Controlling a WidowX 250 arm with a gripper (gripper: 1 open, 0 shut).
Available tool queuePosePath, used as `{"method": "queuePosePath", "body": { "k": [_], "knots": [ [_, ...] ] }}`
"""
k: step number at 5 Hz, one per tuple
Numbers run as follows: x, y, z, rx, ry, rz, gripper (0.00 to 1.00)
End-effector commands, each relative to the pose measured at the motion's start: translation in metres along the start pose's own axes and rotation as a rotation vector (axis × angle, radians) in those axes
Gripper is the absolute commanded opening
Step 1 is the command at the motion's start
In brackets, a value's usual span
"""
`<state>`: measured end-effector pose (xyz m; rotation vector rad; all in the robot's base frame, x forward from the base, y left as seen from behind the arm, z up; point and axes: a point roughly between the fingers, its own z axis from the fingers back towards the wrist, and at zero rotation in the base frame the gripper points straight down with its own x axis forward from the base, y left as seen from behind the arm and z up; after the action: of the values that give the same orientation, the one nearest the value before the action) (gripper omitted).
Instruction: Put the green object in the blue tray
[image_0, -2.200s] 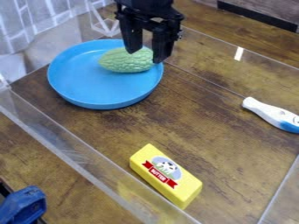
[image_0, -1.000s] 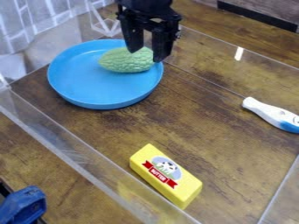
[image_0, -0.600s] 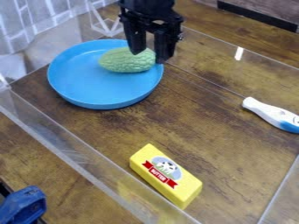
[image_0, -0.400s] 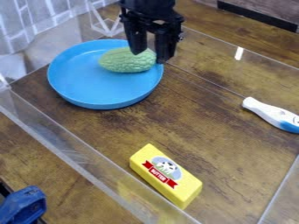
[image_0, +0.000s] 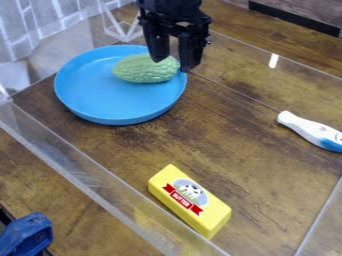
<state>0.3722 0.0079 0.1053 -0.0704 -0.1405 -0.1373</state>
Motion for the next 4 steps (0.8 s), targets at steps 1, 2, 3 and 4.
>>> {"method": "queuePosePath", "body": {
  "k": [1, 2, 3, 4],
  "knots": [
    [0.0062, 0.0088, 0.0176, 0.004, -0.05, 0.024, 1.0],
    [0.0045, 0.0095, 0.0172, -0.002, -0.043, 0.031, 1.0],
    [0.0033, 0.0111, 0.0167, -0.008, -0.037, 0.036, 1.0],
    [0.0065, 0.0097, 0.0146, -0.016, -0.04, 0.022, 1.0]
  ]
}}
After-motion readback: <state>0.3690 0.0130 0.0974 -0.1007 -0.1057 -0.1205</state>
